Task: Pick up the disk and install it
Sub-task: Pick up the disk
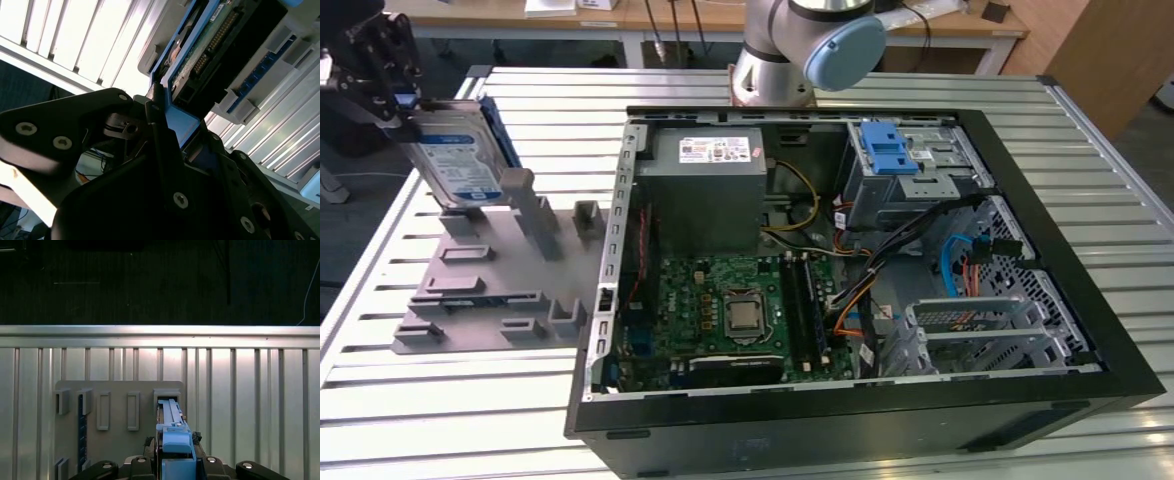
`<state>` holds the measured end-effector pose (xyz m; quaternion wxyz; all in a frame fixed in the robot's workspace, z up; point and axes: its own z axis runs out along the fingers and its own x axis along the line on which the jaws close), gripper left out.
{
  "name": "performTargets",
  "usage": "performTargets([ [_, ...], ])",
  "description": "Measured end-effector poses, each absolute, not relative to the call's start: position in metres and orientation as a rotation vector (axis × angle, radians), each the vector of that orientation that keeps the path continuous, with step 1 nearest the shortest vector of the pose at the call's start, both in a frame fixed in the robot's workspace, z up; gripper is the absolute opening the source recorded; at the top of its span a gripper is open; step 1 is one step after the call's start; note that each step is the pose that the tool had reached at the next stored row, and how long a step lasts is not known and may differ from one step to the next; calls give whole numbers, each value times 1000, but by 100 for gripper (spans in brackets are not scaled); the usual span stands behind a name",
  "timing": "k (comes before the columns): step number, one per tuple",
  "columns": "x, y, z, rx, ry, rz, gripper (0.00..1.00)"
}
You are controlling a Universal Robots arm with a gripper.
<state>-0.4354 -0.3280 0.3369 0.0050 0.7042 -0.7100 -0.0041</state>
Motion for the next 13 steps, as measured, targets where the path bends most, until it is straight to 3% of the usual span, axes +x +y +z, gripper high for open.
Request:
performTargets([
  [13, -435, -328, 342, 2205, -2223, -13, 36],
])
